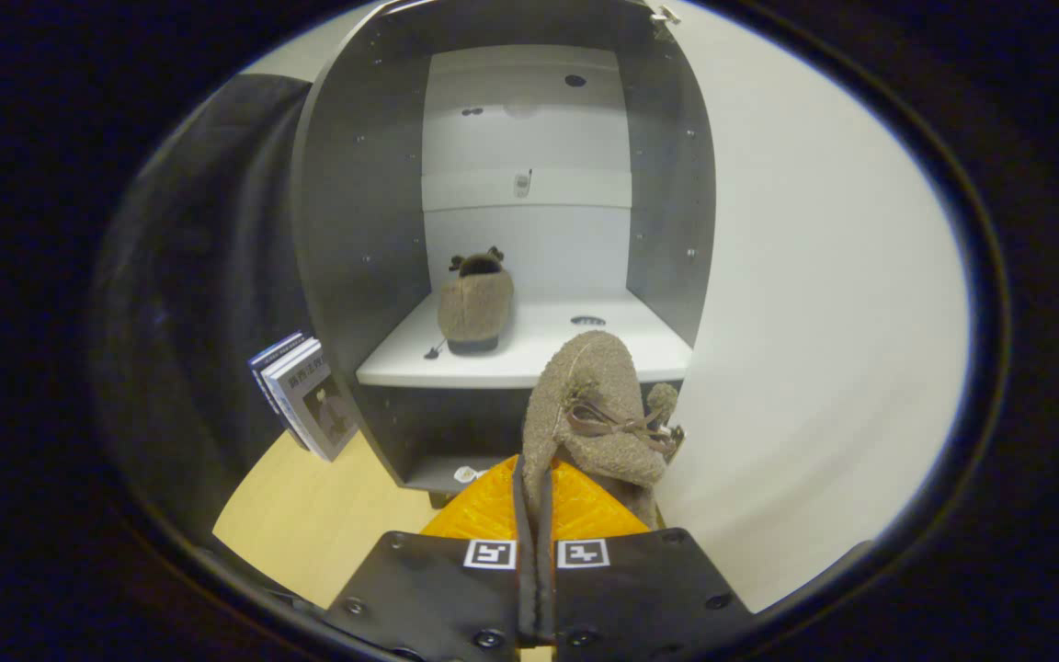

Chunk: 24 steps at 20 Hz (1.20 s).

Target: Open the shoe cabinet door, grab the shoes and put them into the shoe cabinet, then close the shoe cabinet door.

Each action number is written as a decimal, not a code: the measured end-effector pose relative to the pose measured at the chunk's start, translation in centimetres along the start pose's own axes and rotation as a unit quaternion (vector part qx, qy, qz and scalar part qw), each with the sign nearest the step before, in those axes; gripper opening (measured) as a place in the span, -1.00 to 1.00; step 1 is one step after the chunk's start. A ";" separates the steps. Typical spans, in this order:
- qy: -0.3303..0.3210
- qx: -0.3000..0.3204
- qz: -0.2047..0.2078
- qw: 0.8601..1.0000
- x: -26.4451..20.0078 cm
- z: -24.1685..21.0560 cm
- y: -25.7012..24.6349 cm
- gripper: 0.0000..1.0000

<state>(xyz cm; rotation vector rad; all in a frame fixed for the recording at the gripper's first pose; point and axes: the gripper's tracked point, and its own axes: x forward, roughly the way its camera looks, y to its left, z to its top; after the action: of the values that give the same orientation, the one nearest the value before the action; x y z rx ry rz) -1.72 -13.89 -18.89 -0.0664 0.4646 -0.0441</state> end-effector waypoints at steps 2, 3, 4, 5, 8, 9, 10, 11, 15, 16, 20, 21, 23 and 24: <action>-0.012 -0.006 0.002 1.000 0.8 2.1 -0.3 -0.95; -0.015 -0.010 0.003 1.000 1.7 3.1 -0.4 -0.95; -0.020 -0.014 0.005 1.000 2.7 4.1 -0.5 -0.95; -0.023 -0.017 0.007 1.000 3.5 4.9 -0.6 -0.96; -0.030 -0.019 0.013 0.999 6.3 7.0 -0.7 -0.95; -0.033 -0.019 0.014 0.999 7.4 7.6 -0.7 -0.96; -0.034 -0.021 0.014 0.999 8.4 8.1 -0.6 -0.96; -0.034 -0.023 0.014 0.999 9.3 8.5 -0.7 -0.96; -0.033 -0.016 0.011 0.999 13.2 10.0 -0.8 -0.95; -0.035 -0.016 0.006 0.999 14.1 10.5 -1.1 -0.95; -0.036 -0.014 -0.001 0.999 17.2 11.7 -1.7 -0.96; -0.034 -0.016 -0.003 0.999 17.9 11.7 -2.0 -0.96; -0.029 -0.023 -0.006 0.999 19.1 12.0 -2.3 -0.96; -0.029 -0.026 -0.007 0.999 19.6 12.2 -2.4 -0.96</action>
<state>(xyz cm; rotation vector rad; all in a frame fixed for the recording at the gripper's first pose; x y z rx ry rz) 21.18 -16.71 -16.61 -0.1227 0.4067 -0.0444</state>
